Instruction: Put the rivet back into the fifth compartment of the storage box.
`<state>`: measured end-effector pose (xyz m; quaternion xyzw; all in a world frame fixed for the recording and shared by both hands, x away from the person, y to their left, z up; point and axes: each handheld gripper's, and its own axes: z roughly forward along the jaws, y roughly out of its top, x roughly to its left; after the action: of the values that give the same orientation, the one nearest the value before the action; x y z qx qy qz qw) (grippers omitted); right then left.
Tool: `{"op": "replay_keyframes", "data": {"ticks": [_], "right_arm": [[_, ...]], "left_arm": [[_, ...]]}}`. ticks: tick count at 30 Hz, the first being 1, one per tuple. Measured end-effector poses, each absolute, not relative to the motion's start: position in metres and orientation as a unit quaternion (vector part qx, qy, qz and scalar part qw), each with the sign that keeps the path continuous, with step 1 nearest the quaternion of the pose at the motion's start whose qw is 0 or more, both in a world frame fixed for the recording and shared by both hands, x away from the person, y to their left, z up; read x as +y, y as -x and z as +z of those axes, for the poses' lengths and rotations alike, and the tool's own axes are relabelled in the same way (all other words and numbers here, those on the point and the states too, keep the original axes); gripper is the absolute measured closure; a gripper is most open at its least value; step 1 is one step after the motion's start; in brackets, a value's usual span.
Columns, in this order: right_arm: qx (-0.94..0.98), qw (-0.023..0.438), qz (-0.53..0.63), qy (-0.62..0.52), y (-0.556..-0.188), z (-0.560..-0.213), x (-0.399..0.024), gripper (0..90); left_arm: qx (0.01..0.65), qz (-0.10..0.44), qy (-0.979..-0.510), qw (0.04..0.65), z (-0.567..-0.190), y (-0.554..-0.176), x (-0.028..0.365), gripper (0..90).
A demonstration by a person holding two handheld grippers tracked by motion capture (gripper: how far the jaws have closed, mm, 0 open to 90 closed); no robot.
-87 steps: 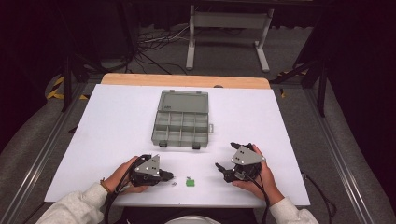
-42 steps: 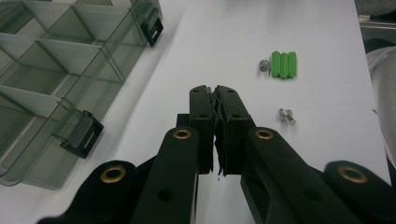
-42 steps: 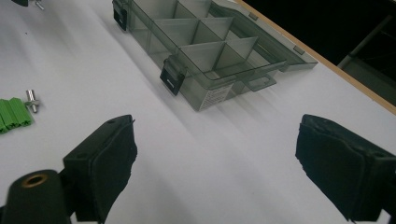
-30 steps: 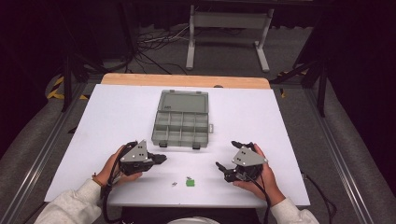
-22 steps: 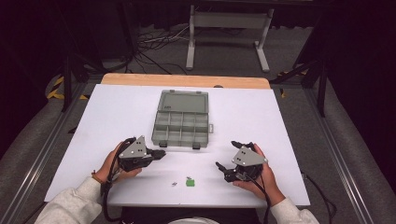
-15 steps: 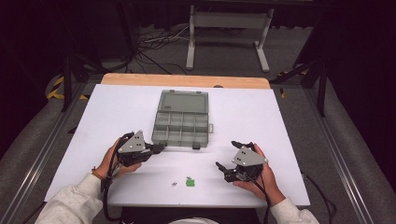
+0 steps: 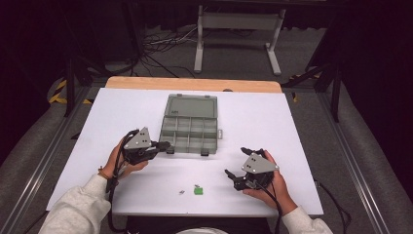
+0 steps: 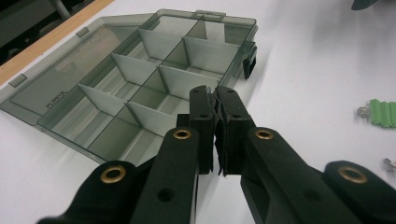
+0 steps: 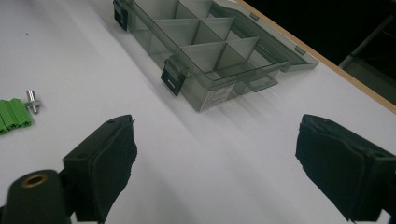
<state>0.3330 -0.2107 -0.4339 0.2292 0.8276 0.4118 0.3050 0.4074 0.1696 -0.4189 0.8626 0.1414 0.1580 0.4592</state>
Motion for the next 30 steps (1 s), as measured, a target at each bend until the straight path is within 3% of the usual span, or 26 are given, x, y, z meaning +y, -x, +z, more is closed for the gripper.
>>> {"op": "replay_keyframes", "data": {"ticks": [30], "right_arm": [[0.832, 0.303, 0.408, -0.223, -0.332, -0.435, -0.209, 12.6]], "left_arm": [[0.159, 0.176, -0.864, 0.445, -0.422, -0.433, 0.17, 86.5]]}}
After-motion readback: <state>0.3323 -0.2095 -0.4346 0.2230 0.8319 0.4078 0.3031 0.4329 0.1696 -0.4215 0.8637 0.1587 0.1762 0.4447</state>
